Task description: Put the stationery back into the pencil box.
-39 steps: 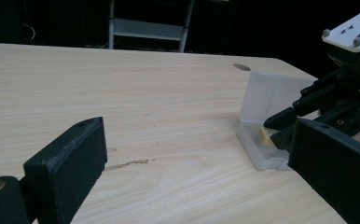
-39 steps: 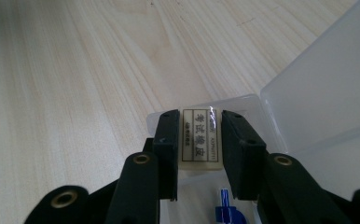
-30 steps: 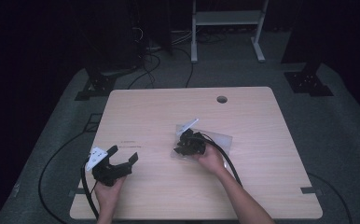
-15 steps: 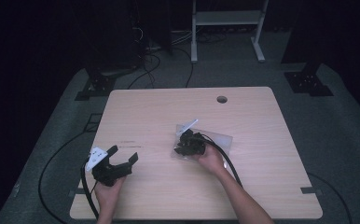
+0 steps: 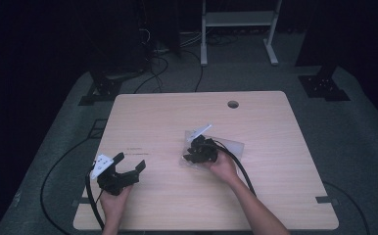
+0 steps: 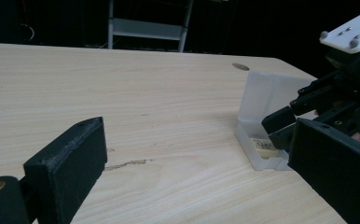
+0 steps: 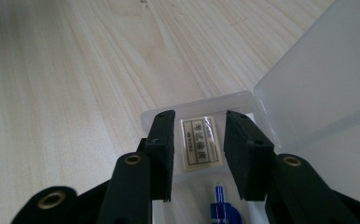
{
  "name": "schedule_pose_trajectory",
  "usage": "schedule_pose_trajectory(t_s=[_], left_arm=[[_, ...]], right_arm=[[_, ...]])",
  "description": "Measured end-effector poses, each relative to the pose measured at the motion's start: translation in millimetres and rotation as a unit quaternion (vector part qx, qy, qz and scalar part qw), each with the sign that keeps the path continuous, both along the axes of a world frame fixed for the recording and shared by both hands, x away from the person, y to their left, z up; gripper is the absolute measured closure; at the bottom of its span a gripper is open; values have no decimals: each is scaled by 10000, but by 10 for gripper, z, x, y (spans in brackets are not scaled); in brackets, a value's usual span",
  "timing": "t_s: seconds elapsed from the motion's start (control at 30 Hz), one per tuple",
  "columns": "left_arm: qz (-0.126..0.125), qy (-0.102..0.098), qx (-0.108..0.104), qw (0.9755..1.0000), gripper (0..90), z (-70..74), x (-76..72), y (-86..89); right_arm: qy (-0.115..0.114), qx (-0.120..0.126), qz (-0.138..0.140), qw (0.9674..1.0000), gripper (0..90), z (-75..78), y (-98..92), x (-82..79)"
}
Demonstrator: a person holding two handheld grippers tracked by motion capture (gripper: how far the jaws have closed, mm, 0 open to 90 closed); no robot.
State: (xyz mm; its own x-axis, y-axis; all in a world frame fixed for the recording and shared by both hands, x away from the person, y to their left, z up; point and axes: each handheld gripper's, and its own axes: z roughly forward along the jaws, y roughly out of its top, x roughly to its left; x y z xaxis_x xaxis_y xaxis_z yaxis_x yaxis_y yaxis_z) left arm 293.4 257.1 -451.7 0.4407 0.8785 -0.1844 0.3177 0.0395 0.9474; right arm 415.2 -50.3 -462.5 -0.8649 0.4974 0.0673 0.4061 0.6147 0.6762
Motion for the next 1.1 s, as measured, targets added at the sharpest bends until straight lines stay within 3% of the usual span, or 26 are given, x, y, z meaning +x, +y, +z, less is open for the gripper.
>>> schedule_pose_trajectory(t_s=[0.53,0.77,1.1], left_arm=[[-33,23,76,10000,34,-18,-3,-29],[-36,37,56,10000,34,-21,3,-21],[-61,75,89,9999,34,-36,14,-71]], right_arm=[[-104,273,91,9995,449,130,-363,-188],[-148,312,66,9994,426,188,-542,-338],[-217,411,-61,9989,397,268,-807,-422]])
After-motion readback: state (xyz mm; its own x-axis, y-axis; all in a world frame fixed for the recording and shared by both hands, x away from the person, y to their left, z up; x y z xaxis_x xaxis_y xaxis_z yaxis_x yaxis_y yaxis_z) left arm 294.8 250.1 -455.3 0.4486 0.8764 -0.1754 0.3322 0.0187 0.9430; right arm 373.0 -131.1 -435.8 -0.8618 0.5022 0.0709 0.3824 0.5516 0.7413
